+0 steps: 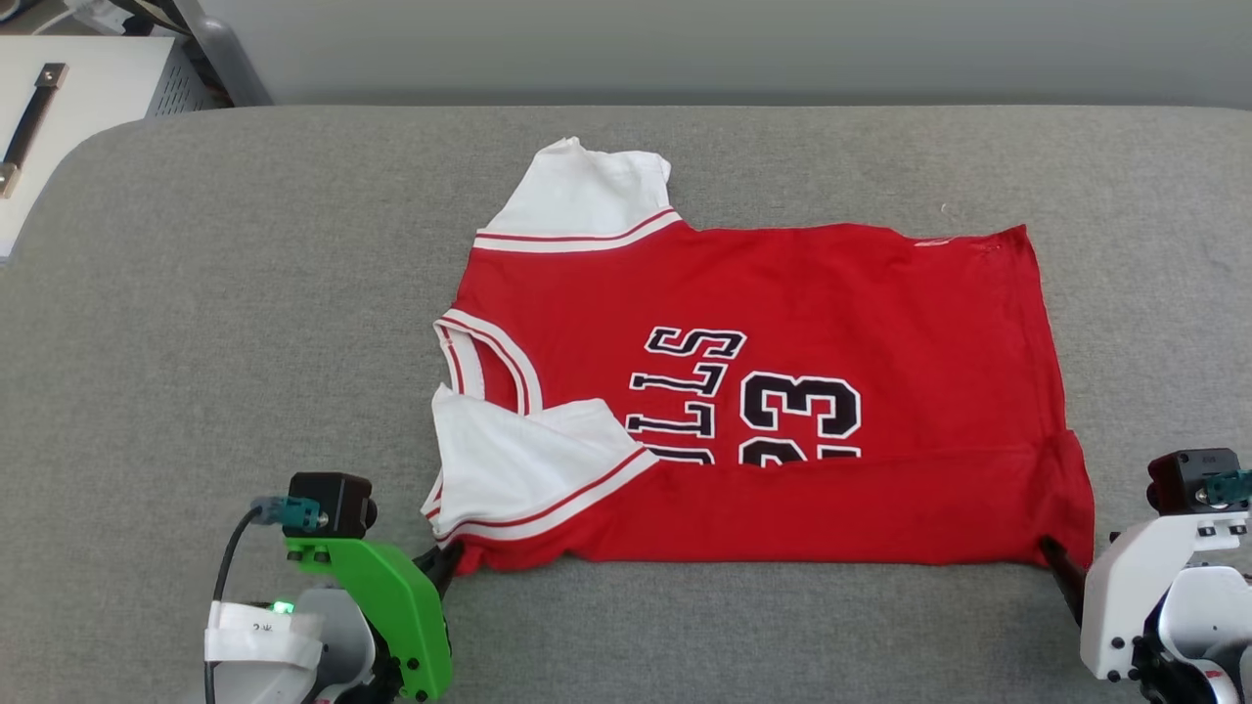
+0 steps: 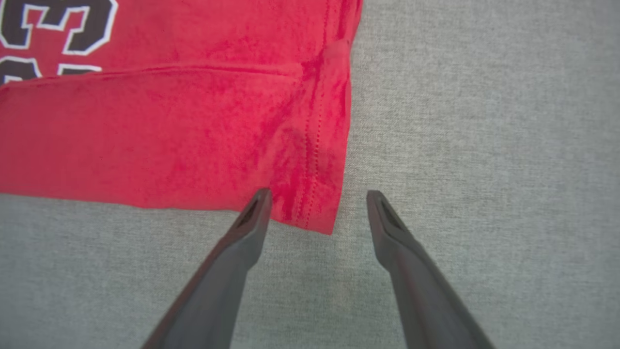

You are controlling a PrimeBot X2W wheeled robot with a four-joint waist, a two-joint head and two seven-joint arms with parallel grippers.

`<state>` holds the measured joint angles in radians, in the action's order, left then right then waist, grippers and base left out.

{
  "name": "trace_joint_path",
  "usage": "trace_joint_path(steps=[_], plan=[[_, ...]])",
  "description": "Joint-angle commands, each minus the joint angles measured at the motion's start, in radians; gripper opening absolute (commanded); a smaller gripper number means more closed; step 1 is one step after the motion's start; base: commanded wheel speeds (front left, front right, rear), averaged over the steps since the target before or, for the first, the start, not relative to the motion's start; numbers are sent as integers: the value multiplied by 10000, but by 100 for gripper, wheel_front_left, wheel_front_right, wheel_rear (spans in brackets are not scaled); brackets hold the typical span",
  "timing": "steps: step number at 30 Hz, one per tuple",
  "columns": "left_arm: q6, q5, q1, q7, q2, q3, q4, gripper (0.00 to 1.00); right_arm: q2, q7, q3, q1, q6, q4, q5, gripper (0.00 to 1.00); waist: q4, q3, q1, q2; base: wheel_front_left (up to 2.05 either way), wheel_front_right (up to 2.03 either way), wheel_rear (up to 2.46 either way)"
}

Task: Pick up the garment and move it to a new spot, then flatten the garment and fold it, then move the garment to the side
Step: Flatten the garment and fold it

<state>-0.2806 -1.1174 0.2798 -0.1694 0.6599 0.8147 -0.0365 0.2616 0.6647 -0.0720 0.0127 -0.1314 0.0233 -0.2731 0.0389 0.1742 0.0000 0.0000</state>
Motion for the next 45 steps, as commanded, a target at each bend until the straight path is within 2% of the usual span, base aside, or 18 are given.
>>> trace_joint_path(steps=[1,12,13,14,15,26,35,45], plan=[[-92,67,-15,-42,88,-31,131,0,-98,-1,-46,226,7,-129,143,100,96,118,0,0,0,0,0],[-287,219,62,-55,451,-145,769,0,-499,259,-141,596,7,-1195,716,100,224,596,0,0,0,0,0],[-296,235,64,-61,477,-142,767,0,-532,344,-134,588,7,-1293,710,75,222,609,0,0,0,0,0],[-293,238,63,-64,489,-140,764,0,-540,389,-127,579,7,-1345,718,28,221,612,0,0,0,0,0],[-284,236,62,-74,504,-135,747,0,-536,405,-118,576,7,-1383,725,0,217,606,0,0,0,0,0],[-71,110,-222,-415,653,159,222,0,19,364,-257,472,7,-1234,305,0,1,-174,0,0,0,0,0],[42,-42,-920,-506,915,432,90,0,518,1086,-235,-461,7,-514,-640,0,-75,-1016,0,0,0,0,0],[18,-140,-1367,-789,899,797,385,0,447,2055,-806,-1871,7,644,-1050,0,13,-1084,0,0,0,0,0]])
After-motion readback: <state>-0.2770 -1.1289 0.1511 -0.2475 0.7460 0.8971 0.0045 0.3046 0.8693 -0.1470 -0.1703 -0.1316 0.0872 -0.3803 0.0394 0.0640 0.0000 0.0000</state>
